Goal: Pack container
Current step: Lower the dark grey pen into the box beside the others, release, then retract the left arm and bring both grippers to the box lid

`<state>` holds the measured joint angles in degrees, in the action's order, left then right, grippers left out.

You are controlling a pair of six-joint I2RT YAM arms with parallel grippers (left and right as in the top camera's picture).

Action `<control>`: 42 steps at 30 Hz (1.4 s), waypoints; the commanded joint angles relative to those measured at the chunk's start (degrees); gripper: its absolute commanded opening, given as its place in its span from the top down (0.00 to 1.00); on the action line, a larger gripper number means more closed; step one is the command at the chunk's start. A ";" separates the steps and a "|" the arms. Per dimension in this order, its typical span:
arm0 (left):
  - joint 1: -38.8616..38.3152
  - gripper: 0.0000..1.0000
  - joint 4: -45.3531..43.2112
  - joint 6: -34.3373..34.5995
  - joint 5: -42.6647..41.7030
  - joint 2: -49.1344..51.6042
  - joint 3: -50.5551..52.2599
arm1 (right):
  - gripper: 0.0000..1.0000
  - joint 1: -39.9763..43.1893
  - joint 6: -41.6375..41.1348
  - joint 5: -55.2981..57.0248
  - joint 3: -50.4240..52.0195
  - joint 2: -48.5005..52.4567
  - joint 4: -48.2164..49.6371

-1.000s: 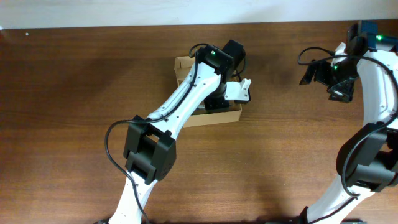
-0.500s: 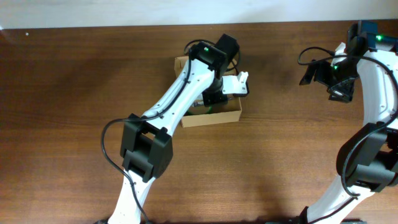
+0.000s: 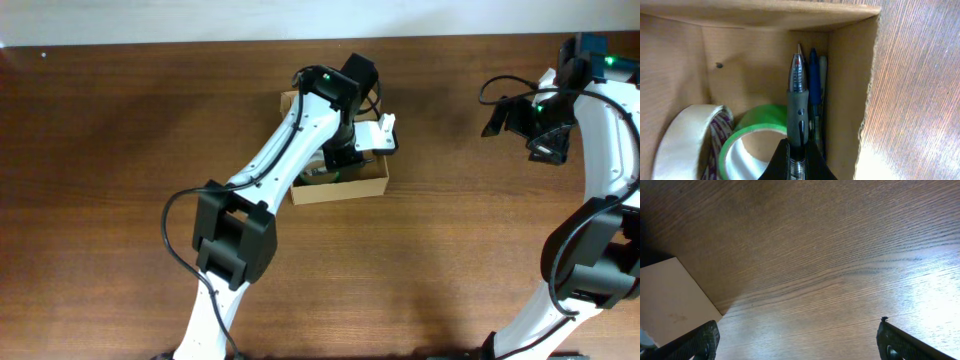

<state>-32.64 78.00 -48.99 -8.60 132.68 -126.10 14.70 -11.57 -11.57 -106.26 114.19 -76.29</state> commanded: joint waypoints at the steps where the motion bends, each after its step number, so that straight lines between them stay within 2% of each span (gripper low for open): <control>1: 0.09 0.98 -0.02 0.59 -1.31 1.62 0.61 | 0.01 0.33 0.13 -0.46 0.15 0.26 0.02; 7: 0.09 0.97 0.00 0.98 -1.29 2.36 0.61 | 0.01 0.33 0.11 -0.46 0.15 0.26 0.02; 9: 0.09 0.86 -0.02 1.01 -1.29 2.38 0.61 | 0.01 0.33 0.13 -0.46 0.15 0.26 0.02; 12: 0.09 0.55 -0.57 3.15 -1.27 2.36 0.61 | 0.01 0.33 0.13 -0.46 0.15 0.26 0.02; 16: 0.09 0.45 -0.68 5.95 -1.05 1.92 0.59 | 0.01 0.33 0.11 -0.46 0.15 0.26 0.02; 22: 0.31 0.45 -2.29 11.67 1.73 -4.20 0.59 | 0.01 0.33 0.13 -0.46 0.15 0.26 0.02; 25: 1.20 0.45 -4.37 16.68 5.01 -11.37 0.59 | 0.01 0.33 0.11 -0.46 0.15 0.26 0.02; 29: 4.52 0.45 -6.21 20.22 5.05 -20.98 0.59 | 0.01 0.33 0.11 -0.48 0.15 0.26 3.39; 32: 9.38 0.44 -7.93 24.55 5.05 -27.85 0.59 | 0.01 0.33 0.11 -0.48 0.15 0.26 4.11; 36: 20.70 0.44 -10.21 33.68 5.05 -33.16 0.59 | 0.01 0.33 0.11 -0.72 0.15 0.26 4.61; 38: 27.12 0.49 -10.36 38.84 4.98 -33.11 0.63 | 0.01 0.33 0.09 -1.70 0.15 0.26 4.74; 40: 33.07 0.66 -10.56 44.48 4.33 -31.71 1.75 | 0.01 0.33 0.11 -3.80 0.15 0.26 4.81; 41: 36.76 0.79 -11.23 46.71 0.50 -30.03 3.52 | 0.27 0.33 0.13 -6.49 0.15 0.26 4.79; 42: 38.18 0.87 -11.56 46.86 -2.56 -28.96 4.50 | 0.50 0.33 0.13 -7.93 0.15 0.26 4.74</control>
<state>0.54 66.72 -11.70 -4.38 97.84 -125.84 14.70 -11.55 -13.89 -106.24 114.19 -71.64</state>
